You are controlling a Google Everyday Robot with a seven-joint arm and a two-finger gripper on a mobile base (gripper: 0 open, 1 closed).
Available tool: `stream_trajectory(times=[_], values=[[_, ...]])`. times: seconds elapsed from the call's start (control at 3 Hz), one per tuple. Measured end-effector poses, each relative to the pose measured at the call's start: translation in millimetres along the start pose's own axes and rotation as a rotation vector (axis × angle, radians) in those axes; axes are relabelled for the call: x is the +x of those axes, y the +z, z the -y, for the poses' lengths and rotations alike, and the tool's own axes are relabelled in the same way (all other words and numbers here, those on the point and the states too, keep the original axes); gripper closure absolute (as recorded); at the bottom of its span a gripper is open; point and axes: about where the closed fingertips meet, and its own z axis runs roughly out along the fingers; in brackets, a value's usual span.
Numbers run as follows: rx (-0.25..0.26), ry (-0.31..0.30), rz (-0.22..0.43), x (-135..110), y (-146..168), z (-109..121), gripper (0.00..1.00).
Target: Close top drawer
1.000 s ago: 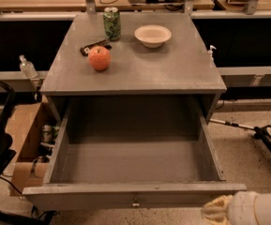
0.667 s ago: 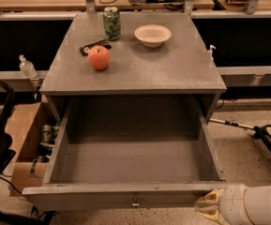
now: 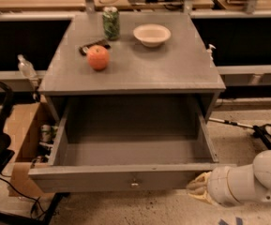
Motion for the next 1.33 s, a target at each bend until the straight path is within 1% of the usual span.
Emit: stream_trajectory(times=[0.33, 0.67, 1.0, 1.33], values=[[0.0, 0.0, 0.0, 0.0, -0.1, -0.1, 1.0], [-0.005, -0.01, -0.015, -9.9, 15.7, 22.6, 1.0], [-0.005, -0.011, -0.018, -10.5, 17.0, 24.2, 1.0], [-0.004, -0.025, -0.044, -29.6, 39.7, 66.9, 1.0]])
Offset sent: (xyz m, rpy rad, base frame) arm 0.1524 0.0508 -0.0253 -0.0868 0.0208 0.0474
